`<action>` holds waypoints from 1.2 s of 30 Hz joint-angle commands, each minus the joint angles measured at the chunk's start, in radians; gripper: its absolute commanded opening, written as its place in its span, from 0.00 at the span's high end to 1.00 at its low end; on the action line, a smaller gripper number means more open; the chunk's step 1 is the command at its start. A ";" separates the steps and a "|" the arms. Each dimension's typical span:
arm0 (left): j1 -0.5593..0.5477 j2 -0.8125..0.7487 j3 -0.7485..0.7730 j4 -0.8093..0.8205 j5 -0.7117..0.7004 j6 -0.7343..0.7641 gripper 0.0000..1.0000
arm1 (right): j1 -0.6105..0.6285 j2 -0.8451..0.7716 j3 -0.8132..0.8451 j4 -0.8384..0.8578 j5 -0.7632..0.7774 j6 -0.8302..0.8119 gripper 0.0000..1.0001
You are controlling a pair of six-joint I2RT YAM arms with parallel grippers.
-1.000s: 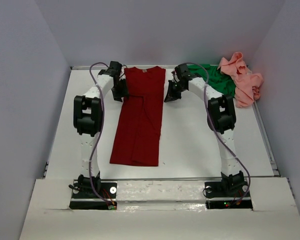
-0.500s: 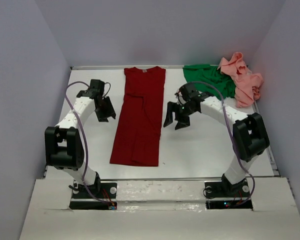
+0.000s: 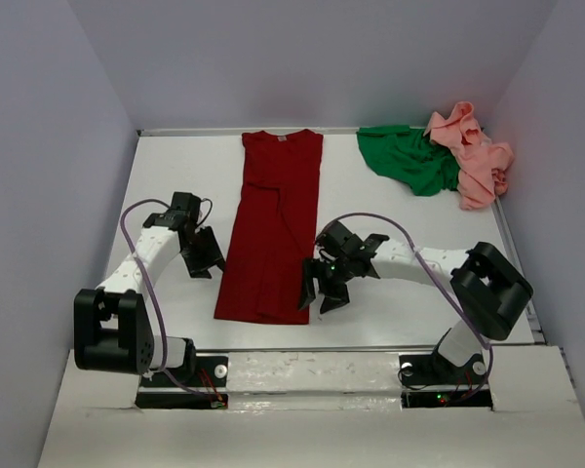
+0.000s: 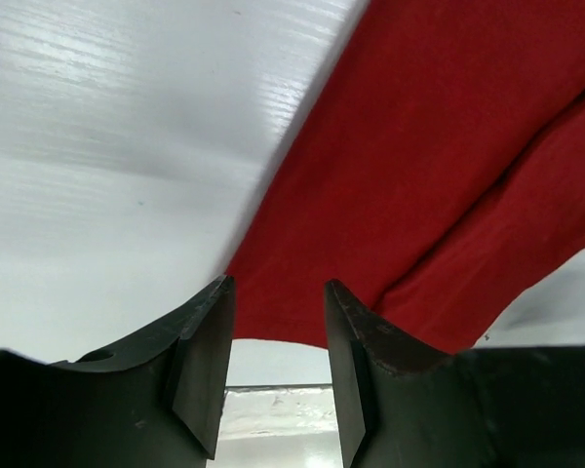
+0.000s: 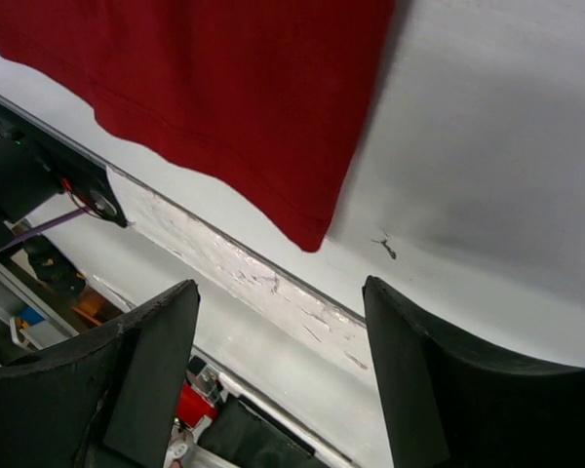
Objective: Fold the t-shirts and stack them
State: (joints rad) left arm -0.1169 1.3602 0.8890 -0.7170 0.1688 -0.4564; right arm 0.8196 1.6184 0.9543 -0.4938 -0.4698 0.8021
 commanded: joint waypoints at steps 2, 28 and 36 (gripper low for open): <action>-0.001 -0.091 -0.045 -0.074 0.024 -0.022 0.48 | 0.062 -0.017 -0.046 0.176 0.025 0.103 0.28; -0.018 -0.210 -0.153 -0.081 0.044 -0.053 0.01 | 0.104 0.029 -0.074 0.222 0.080 0.140 0.36; -0.024 -0.179 -0.179 -0.042 0.087 -0.028 0.01 | 0.104 0.012 -0.063 0.149 0.119 0.129 0.35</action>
State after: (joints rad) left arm -0.1349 1.1759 0.7341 -0.7685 0.2111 -0.5041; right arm 0.9226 1.6608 0.8688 -0.3092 -0.3954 0.9421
